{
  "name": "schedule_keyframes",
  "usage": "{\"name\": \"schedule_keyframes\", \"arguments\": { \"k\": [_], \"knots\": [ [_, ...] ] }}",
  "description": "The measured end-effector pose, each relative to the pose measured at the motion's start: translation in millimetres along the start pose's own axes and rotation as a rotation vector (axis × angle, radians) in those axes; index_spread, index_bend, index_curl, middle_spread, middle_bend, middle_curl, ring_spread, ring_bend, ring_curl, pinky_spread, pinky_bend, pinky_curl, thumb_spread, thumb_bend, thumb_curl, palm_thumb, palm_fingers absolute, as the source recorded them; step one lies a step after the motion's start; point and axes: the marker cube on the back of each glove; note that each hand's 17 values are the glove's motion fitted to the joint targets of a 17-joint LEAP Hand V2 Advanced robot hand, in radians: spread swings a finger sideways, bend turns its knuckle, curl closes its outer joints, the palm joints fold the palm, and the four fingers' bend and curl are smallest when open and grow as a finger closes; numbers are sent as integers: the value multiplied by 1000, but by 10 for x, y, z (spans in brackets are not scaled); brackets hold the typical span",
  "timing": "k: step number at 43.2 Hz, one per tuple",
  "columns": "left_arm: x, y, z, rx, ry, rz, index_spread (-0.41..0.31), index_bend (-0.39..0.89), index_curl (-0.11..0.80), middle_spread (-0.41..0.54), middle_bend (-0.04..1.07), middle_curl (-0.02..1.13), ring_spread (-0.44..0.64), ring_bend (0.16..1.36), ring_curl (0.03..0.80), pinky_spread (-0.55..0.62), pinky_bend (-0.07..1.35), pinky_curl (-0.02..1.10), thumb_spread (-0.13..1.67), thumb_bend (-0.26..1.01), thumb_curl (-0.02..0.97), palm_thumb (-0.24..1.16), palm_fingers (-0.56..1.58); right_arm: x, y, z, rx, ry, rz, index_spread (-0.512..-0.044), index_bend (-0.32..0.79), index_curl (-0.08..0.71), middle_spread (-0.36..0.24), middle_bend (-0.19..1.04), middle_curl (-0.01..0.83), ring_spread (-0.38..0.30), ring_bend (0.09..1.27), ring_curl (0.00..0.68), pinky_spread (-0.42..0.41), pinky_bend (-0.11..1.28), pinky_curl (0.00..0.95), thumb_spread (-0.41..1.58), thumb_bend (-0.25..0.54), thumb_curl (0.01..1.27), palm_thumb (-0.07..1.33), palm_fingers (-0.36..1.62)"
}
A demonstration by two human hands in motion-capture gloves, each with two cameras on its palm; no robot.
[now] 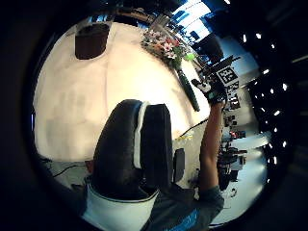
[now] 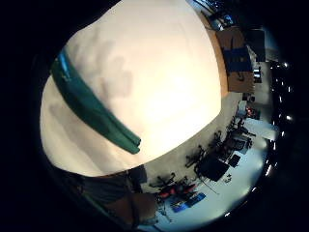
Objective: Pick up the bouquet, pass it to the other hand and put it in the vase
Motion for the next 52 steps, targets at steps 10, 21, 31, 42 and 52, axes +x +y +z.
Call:
{"name": "schedule_keyframes", "arguments": {
  "k": [10, 21, 31, 42, 52],
  "knots": [
    [44, -18, 18, 10, 35, 16, -102, 143, 221, 85, 185, 247, 277, 516, 229, 368, 463, 281, 1120, -20, 196, 57, 268, 172, 9, 145, -126, 4, 58, -390, 77, 90, 86, 137, 131, 233, 212, 143, 296, 702, 311, 930, -25, 234, 374, -204],
    [34, 18, -25, 1, 26, 4, -103, 141, 246, 86, 184, 272, 280, 522, 244, 364, 473, 307, 1132, -20, 223, 48, 258, 404, 28, 351, -255, 109, 310, -393, 65, 79, 89, 149, 141, 242, 212, 166, 299, 698, 321, 939, -26, 263, 391, -204],
    [24, 71, -101, -10, 20, -11, -103, 141, 261, 86, 184, 287, 281, 525, 255, 363, 473, 321, 1135, -21, 241, 43, 251, 415, -56, 374, -181, 97, 290, -384, 72, 73, 96, 155, 155, 244, 210, 182, 303, 686, 325, 946, -20, 284, 432, -194],
    [-1, -7, 36, 5, 33, 8, -103, 140, 272, 86, 183, 299, 281, 527, 263, 363, 473, 331, 1135, -19, 258, 45, 246, 372, -50, 389, -176, 101, 336, -360, 91, 79, 72, 199, 198, 211, 339, 232, 299, 681, 328, 978, -10, 315, 546, -7],
    [-7, 1, 39, 3, 44, 0, -103, 140, 278, 87, 183, 306, 281, 528, 268, 364, 472, 338, 1136, -20, 267, 45, 243, 369, -27, 314, -51, 214, 395, -340, 366, 230, -20, 221, 252, 95, 357, 243, 258, 567, 292, 1051, 76, 376, 788, 573]
  ]
}}
